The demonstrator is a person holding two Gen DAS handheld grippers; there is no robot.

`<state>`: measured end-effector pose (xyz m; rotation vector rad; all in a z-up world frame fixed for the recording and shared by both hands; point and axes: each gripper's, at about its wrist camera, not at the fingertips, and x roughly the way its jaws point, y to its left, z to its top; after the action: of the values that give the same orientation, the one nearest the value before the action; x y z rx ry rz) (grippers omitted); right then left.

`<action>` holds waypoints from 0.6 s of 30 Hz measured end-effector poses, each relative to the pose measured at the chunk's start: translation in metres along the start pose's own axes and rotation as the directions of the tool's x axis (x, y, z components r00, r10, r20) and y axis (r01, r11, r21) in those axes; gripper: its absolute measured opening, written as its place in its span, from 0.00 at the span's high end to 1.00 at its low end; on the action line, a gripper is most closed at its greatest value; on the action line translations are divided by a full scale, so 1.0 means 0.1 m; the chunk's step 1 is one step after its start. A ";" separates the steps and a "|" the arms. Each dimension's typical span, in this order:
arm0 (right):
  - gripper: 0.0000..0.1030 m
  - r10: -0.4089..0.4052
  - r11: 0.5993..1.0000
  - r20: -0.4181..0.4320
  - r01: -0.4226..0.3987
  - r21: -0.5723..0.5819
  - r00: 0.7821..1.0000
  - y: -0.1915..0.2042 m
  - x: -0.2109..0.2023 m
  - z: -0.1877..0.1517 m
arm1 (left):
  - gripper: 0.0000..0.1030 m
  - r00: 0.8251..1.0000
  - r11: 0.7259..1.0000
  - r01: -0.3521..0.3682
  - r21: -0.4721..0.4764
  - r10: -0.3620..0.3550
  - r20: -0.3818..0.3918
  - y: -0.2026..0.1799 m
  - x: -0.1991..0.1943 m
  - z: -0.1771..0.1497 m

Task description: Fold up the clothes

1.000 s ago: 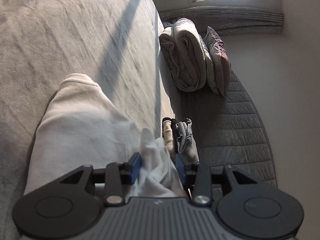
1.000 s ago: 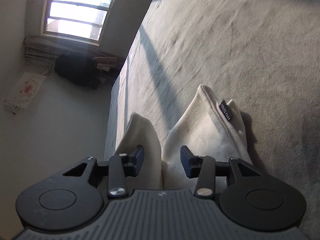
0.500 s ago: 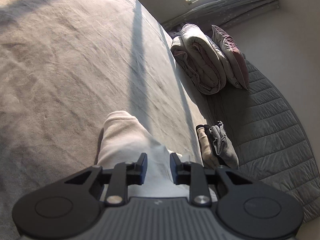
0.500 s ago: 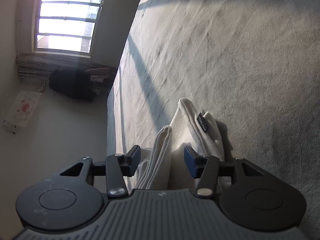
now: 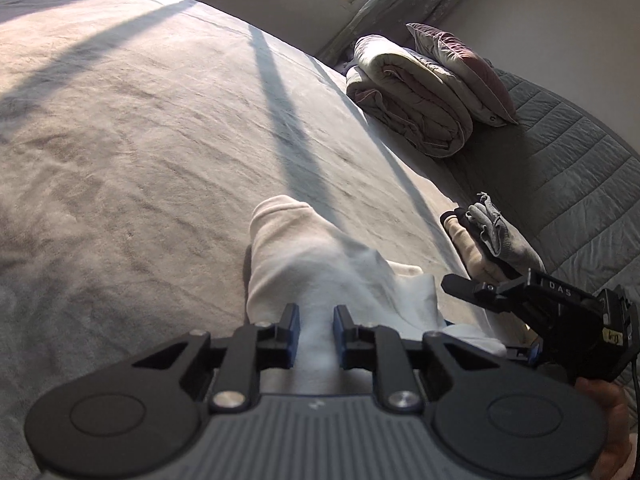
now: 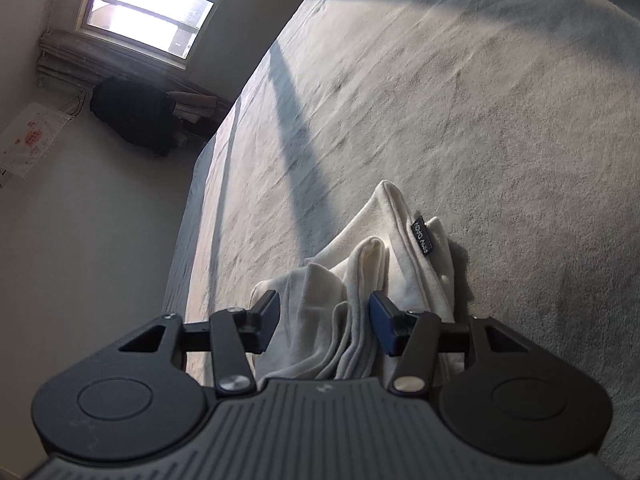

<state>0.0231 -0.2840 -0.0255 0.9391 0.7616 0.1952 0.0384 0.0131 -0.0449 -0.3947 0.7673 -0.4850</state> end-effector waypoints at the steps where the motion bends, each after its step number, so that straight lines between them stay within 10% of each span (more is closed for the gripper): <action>1: 0.47 -0.022 0.999 0.008 0.022 -0.038 1.000 0.03 0.02 -0.02 | 0.83 1.000 1.000 -0.012 0.027 0.012 0.006 -0.04 0.00 -0.02; 6: 0.77 -0.132 0.952 0.077 0.148 -0.268 0.988 0.20 0.16 -0.16 | 0.82 0.999 0.996 -0.034 0.086 0.031 0.028 -0.14 -0.01 -0.04; 18: 0.80 0.089 0.962 0.151 -0.045 -0.269 0.985 0.05 0.07 0.20 | 0.84 0.988 0.988 0.117 0.102 -0.126 0.085 -0.27 0.01 0.00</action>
<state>0.0424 -0.2912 -0.0180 0.7172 0.5380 0.2698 0.0321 -0.0097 -0.0316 -0.3724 0.6313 -0.6123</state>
